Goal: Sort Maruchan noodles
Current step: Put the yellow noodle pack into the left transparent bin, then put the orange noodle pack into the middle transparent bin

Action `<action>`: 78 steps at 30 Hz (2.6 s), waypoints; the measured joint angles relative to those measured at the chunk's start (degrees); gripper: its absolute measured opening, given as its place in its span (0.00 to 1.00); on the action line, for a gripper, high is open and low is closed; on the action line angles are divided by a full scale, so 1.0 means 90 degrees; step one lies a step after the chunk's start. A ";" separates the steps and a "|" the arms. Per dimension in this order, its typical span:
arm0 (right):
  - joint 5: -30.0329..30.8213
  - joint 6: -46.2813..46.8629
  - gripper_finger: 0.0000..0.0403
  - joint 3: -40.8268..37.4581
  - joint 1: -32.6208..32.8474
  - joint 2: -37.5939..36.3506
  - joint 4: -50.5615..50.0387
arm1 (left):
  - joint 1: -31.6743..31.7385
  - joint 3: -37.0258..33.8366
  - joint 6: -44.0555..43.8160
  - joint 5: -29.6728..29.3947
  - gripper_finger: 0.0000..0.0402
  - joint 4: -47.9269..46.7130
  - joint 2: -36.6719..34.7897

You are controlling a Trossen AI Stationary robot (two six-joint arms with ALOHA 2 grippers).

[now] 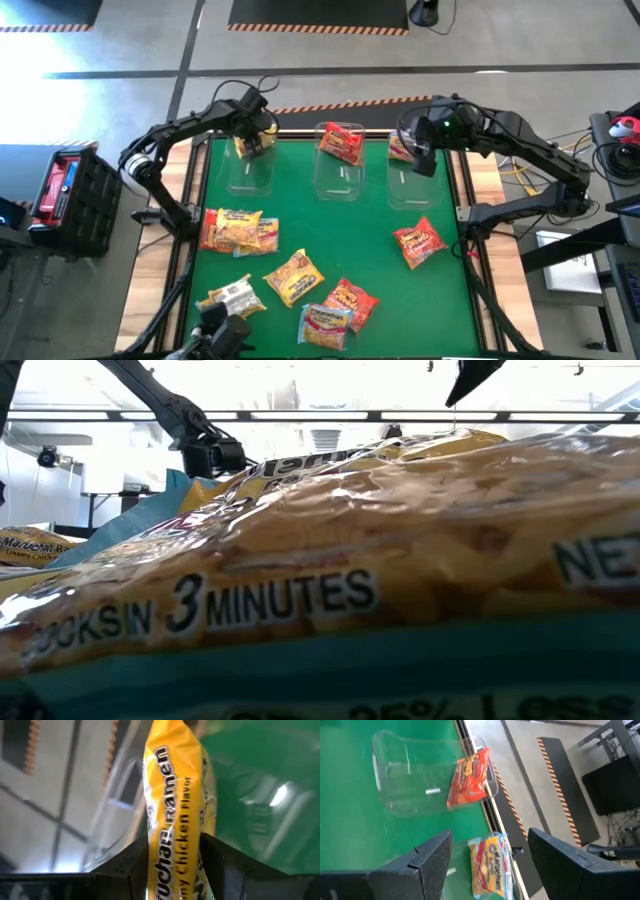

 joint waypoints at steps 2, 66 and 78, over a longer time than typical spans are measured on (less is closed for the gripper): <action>-0.0088 0.0029 0.62 0.0000 -0.0002 0.0039 0.0073 | 0.0002 0.0000 0.0113 -0.0350 0.39 0.0000 -0.0012; -0.2875 0.7804 0.62 -0.3033 0.2779 0.0117 -0.1537 | -0.3721 -0.0005 -0.6278 0.3483 0.41 0.4368 -0.1627; -0.2405 0.7762 0.62 -0.4349 0.3075 0.0115 -0.0496 | -0.4612 -0.0005 -0.7213 0.2149 0.41 0.5575 -0.1630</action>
